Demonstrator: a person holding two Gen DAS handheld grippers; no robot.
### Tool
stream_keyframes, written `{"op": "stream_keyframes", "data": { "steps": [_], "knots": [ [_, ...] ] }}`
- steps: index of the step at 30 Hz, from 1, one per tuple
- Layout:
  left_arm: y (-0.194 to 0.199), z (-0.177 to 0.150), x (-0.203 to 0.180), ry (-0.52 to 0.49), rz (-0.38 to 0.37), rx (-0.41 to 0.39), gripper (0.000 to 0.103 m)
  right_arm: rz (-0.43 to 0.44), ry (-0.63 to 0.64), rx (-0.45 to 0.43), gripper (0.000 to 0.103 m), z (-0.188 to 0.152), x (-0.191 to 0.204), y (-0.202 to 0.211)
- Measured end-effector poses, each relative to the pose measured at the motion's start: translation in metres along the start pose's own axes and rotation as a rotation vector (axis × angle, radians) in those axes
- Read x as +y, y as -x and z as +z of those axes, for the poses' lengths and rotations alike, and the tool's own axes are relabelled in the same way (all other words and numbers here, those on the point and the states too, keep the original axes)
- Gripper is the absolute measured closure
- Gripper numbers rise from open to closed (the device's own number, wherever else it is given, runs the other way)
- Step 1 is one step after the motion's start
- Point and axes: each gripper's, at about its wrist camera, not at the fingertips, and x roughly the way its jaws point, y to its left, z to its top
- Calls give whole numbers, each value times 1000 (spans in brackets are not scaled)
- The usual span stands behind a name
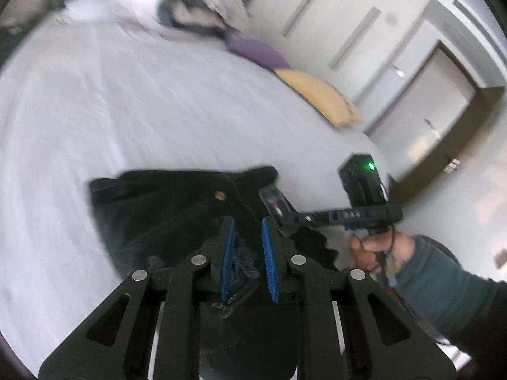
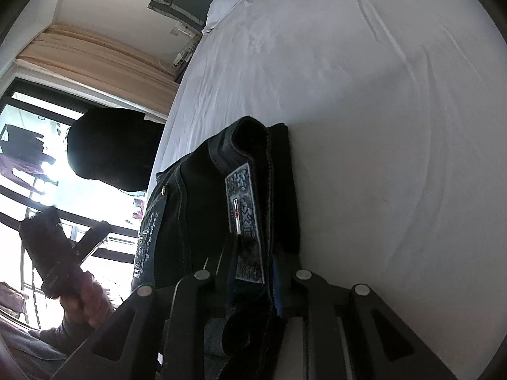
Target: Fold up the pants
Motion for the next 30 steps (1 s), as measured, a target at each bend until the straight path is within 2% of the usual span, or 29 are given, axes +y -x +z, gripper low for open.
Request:
{"op": "stream_keyframes", "data": {
  "steps": [3, 6, 7, 8, 11, 14, 17, 20, 22, 25, 28, 30],
  "knots": [
    [-24, -3, 28, 67, -6, 62, 86, 16, -12, -8, 84, -2, -4, -1],
    [-35, -6, 69, 194, -108, 67, 87, 33, -18, -18, 84, -3, -8, 0],
    [-37, -7, 79, 213, -136, 72, 90, 37, -21, -20, 85, -3, -9, 0],
    [-41, -10, 86, 216, -141, 85, 96, 42, -23, -20, 85, -3, -10, -1],
    [-56, -27, 96, 160, -126, 131, 99, 53, -29, -20, 85, -3, -15, -3],
    [-57, -30, 113, 221, -172, 111, 100, 45, -23, -24, 85, -4, -14, -3],
    [-46, -27, 110, 234, -161, 105, 100, 43, -22, -27, 85, -4, -13, -2],
    [-21, -33, 95, 253, -261, 68, 100, 37, -22, -36, 85, -6, -12, -2],
    [-10, -45, 83, 231, -283, 81, 100, 36, -23, -40, 85, -8, -11, -2],
    [-17, -66, 82, 194, -193, 138, 100, 31, -21, -42, 85, -9, -11, -3],
    [-26, -76, 105, 269, -259, 133, 100, 10, -15, -47, 84, -10, -8, -3],
    [-21, -73, 99, 229, -218, 136, 100, -4, -9, -53, 84, -10, -4, -3]
  ]
}}
